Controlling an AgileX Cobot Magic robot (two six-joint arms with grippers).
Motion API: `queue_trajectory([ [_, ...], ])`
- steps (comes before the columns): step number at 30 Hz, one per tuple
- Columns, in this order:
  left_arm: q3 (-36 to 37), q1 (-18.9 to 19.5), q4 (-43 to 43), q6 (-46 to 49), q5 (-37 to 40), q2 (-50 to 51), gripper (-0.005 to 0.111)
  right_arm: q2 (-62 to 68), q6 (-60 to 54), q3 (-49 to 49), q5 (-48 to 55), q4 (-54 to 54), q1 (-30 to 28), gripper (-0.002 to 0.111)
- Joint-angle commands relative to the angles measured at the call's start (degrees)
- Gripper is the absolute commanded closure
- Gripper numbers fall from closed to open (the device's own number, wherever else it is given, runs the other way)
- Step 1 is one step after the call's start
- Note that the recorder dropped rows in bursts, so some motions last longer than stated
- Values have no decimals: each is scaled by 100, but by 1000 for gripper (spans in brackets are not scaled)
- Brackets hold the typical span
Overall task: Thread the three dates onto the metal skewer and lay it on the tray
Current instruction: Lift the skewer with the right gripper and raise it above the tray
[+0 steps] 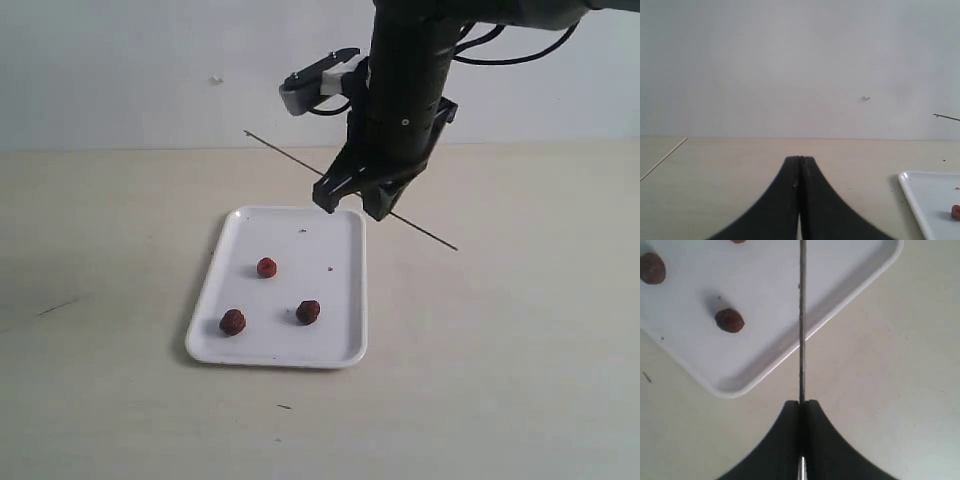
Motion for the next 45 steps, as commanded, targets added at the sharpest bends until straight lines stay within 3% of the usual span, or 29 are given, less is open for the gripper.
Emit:
queue_trajectory([
  [1, -8, -30, 18, -3, 4, 3, 107, -386, -278, 330, 71, 163, 2, 108],
  [13, -8, -30, 18, -3, 4, 3, 107, -1901, -1474, 2587, -54, 1581, 2, 108],
  [20, -8, -32, 1, -3, 27, 3, 107, -2552, -1624, 3404, -552, 1703, 2, 108],
  [27, -8, -32, -1441, -695, -785, 3, 107, -2768, -1133, 3519, -1257, 1742, 2, 108],
  [32, -8, -32, -2888, -431, -602, 3, 107, -2768, -1050, 3519, -1539, 1712, 2, 108],
  [38, -1505, -32, -3364, 40, -373, 648, 107, -2757, -1075, 3519, -2187, 1338, 2, 108],
  [42, -3051, -32, -2520, 40, -505, 2269, 107, -2719, -1064, 3519, -2386, 948, 2, 108],
  [45, -3994, -32, -1831, -242, -1142, 3765, 107, -2707, -874, 3519, -2661, 640, 2, 108],
])
